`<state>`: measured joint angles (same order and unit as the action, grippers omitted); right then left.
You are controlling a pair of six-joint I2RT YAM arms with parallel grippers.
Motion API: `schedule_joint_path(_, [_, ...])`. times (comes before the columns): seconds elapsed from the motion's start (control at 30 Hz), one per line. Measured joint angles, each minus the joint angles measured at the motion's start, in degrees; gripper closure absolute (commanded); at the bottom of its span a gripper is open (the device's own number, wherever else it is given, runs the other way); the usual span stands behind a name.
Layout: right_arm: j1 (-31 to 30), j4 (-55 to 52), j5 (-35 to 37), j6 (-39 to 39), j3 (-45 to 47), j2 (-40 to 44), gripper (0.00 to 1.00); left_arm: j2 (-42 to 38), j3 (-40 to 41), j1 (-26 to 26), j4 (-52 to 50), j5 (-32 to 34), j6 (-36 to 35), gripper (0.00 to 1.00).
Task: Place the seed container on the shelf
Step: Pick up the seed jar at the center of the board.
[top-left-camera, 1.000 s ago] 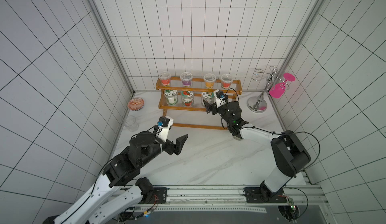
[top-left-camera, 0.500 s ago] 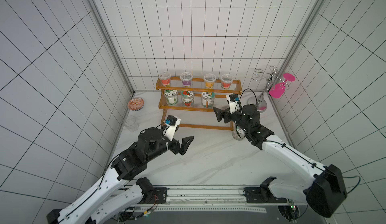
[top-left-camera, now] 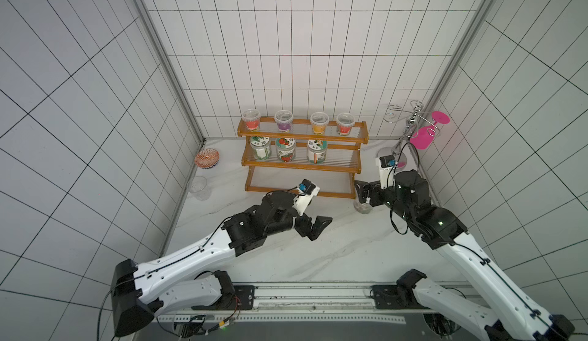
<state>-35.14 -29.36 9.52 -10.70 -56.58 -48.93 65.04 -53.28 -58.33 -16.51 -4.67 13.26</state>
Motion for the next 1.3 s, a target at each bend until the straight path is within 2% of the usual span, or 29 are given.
schedule_joint_path(0.23, [7.5, -8.0, 3.3, -2.5, 0.0, 4.8, 0.01, 16.5, -5.6, -4.9, 8.0, 2.4, -1.4, 0.01])
schedule_joint_path(0.63, [18.1, -11.3, 1.8, -4.3, 0.1, 8.7, 0.01, 37.6, -11.6, -5.4, 22.7, 9.9, -3.8, 0.01])
schedule_joint_path(0.97, [20.4, -11.4, -1.1, -4.4, 0.3, 9.6, 0.01, 50.1, -19.8, -5.1, 27.4, 16.4, -6.7, 0.01])
schedule_joint_path(1.3, [20.9, -11.5, -2.4, -4.0, 0.3, 8.9, 0.01, 57.3, -28.2, -2.0, 28.3, 14.3, -7.3, 0.01])
